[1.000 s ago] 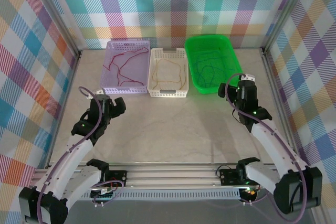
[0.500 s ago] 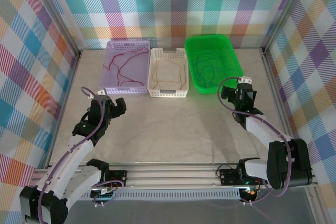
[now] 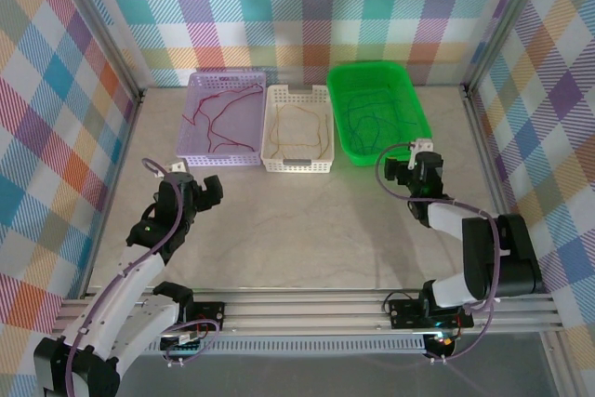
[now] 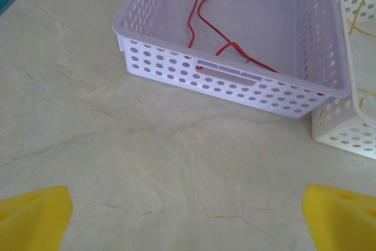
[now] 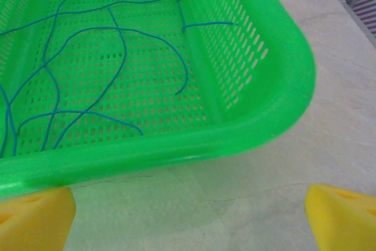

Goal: Untangle the cables

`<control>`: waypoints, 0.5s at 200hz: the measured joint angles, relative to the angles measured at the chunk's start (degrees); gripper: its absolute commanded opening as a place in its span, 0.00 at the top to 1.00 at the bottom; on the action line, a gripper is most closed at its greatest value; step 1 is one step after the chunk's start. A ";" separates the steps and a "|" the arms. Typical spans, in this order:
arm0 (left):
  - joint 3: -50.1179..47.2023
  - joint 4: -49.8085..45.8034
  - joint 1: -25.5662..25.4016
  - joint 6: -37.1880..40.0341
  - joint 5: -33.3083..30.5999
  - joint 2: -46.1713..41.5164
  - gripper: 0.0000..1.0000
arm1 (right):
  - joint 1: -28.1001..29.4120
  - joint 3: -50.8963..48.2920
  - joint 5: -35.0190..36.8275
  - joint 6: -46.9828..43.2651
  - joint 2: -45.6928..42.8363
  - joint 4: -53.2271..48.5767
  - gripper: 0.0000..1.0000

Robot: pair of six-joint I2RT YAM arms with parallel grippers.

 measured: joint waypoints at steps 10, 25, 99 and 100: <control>-0.15 0.15 -0.17 0.33 0.02 -0.28 0.00 | 0.00 -0.68 -0.46 -0.24 0.94 2.08 0.00; -0.52 0.37 -0.35 0.83 0.04 -0.94 0.00 | -0.04 -1.84 -1.18 -0.55 2.16 4.59 0.00; -2.38 2.78 -0.59 2.82 2.19 -3.50 0.00 | -3.82 -7.08 -3.98 0.81 4.92 14.64 0.00; -2.40 2.82 -0.59 2.84 2.21 -3.52 0.00 | -3.82 -7.10 -3.98 0.81 4.96 14.64 0.00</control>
